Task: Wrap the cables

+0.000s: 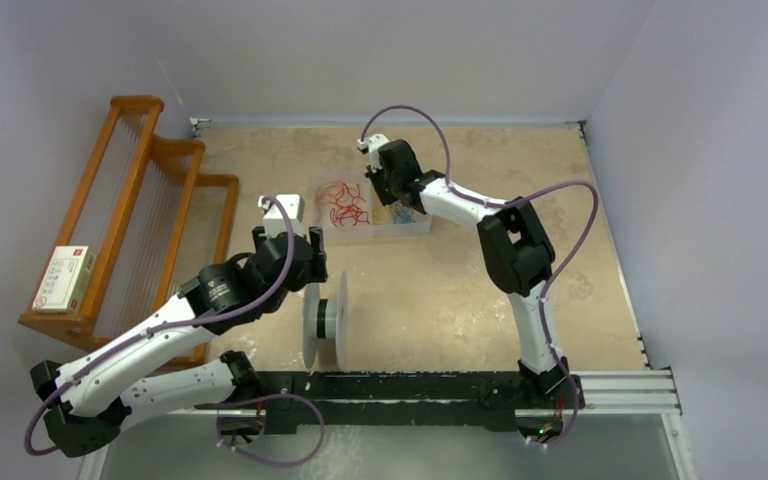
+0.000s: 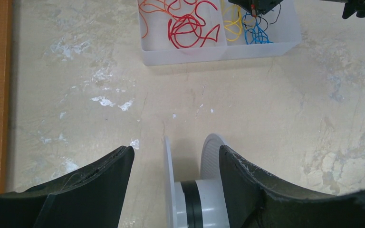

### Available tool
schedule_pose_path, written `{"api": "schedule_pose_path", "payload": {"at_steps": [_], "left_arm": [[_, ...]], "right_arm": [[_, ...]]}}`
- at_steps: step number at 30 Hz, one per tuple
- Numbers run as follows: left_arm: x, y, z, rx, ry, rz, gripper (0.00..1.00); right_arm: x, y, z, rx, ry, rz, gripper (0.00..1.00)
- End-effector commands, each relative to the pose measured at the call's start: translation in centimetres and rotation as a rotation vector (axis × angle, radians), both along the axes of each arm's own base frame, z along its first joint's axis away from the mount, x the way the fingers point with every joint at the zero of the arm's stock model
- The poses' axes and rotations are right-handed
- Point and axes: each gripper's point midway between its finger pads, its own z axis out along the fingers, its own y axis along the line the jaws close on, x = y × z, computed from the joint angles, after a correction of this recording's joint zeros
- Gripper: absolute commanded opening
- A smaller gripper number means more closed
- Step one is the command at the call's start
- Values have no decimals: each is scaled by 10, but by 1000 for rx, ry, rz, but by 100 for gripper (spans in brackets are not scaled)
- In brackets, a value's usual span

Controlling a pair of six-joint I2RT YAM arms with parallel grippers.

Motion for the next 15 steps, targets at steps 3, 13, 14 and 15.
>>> {"api": "schedule_pose_path", "payload": {"at_steps": [3, 13, 14, 15], "left_arm": [[-1, 3, 6, -38, -6, 18, 67], [-23, -4, -4, -94, 107, -34, 67], [-28, -5, -6, -106, 130, -40, 67], [-32, -4, -8, -114, 154, -42, 67]], "right_arm": [[7, 8, 59, 74, -101, 27, 0], [-14, -17, 132, 139, -208, -28, 0], [-16, -21, 138, 141, -218, -47, 0], [-17, -26, 144, 143, -232, -66, 0]]}}
